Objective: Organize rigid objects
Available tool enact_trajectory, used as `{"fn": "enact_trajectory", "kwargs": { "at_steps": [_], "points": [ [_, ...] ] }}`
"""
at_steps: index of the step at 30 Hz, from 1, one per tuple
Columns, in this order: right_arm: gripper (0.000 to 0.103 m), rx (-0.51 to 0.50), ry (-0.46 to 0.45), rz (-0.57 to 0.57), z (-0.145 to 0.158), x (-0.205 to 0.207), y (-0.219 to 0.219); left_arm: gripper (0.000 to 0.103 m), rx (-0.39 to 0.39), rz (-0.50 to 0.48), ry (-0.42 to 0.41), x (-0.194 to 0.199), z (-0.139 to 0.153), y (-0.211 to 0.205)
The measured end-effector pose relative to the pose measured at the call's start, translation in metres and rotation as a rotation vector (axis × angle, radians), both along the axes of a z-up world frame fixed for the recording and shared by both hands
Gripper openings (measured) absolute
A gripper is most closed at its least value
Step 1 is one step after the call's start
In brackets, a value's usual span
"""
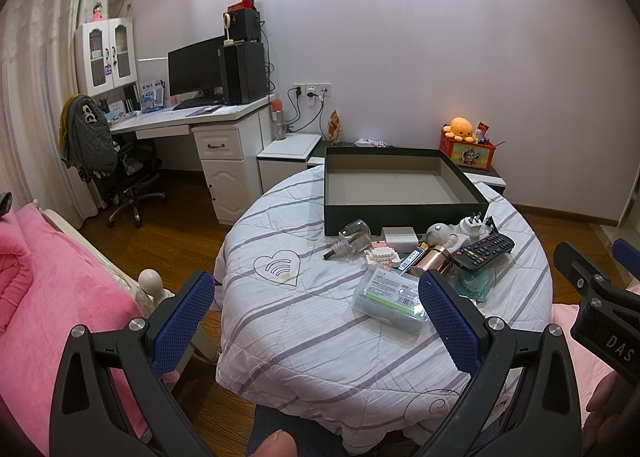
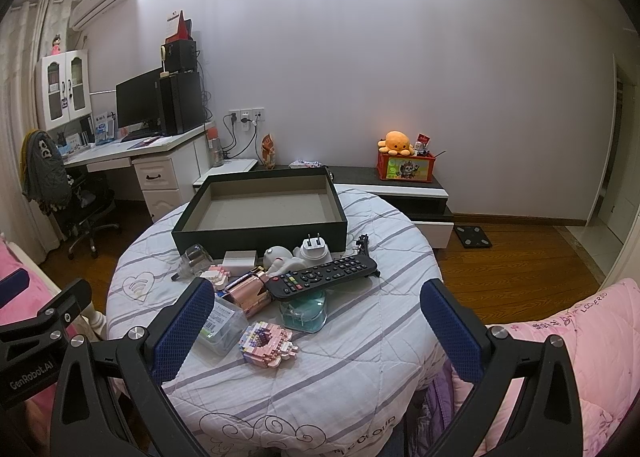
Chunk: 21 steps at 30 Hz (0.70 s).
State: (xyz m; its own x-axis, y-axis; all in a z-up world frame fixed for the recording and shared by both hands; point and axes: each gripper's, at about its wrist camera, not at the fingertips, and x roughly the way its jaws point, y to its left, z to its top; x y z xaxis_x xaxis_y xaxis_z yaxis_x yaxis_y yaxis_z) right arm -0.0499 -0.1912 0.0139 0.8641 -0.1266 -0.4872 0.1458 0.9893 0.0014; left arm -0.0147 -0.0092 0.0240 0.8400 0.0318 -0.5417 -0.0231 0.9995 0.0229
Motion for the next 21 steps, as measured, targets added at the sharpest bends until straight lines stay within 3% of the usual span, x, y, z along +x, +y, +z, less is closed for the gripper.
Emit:
{"fn": "enact_trajectory", "kwargs": {
  "at_steps": [11, 21],
  "points": [
    [0.103, -0.021, 0.017, -0.01, -0.006, 0.008, -0.005, 0.103, -0.003, -0.005, 0.028, 0.01, -0.014, -0.003],
    [0.103, 0.009, 0.179, 0.034, -0.067, 0.064, -0.025, 0.103, -0.035, -0.084, 0.179, 0.063, -0.07, -0.018]
  ]
}}
